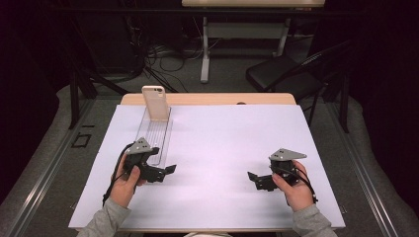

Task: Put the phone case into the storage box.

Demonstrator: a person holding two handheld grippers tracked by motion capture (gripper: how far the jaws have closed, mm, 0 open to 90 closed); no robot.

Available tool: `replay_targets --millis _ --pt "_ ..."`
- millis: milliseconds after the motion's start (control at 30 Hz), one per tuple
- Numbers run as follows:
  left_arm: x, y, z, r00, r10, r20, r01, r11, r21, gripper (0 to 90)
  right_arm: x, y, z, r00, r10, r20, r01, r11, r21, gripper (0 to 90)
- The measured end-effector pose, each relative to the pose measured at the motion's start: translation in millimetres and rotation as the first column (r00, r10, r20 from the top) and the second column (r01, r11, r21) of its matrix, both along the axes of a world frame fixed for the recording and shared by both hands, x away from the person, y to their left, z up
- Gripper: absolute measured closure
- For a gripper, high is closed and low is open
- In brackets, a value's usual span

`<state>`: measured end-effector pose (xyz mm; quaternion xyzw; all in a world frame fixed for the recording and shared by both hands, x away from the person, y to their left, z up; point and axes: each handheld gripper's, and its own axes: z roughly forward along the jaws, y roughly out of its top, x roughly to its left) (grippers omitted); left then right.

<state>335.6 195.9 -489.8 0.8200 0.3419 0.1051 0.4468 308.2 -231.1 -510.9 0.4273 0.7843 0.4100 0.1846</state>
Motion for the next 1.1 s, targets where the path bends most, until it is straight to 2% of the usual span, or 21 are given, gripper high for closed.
replay_targets --millis 233,600,1100 --pt "-1.4 4.9 -1.0 0.9999 0.015 0.002 -0.015 0.9997 -0.020 6.6 -1.2 -2.9 -4.2 0.9999 -0.012 -0.004 0.012 0.9998 0.013 0.0" --pt "-2.8 7.5 -10.3 0.9996 0.026 -0.005 -0.026 0.9996 -0.006 6.7 -1.5 -6.6 -10.5 0.9996 -0.025 -0.012 0.025 0.9994 0.022 0.0" --pt "-4.9 12.2 -18.2 0.9989 0.046 0.003 -0.046 0.9987 -0.021 6.7 -1.1 -9.3 -17.4 0.9989 -0.043 -0.017 0.044 0.9984 0.037 0.0"
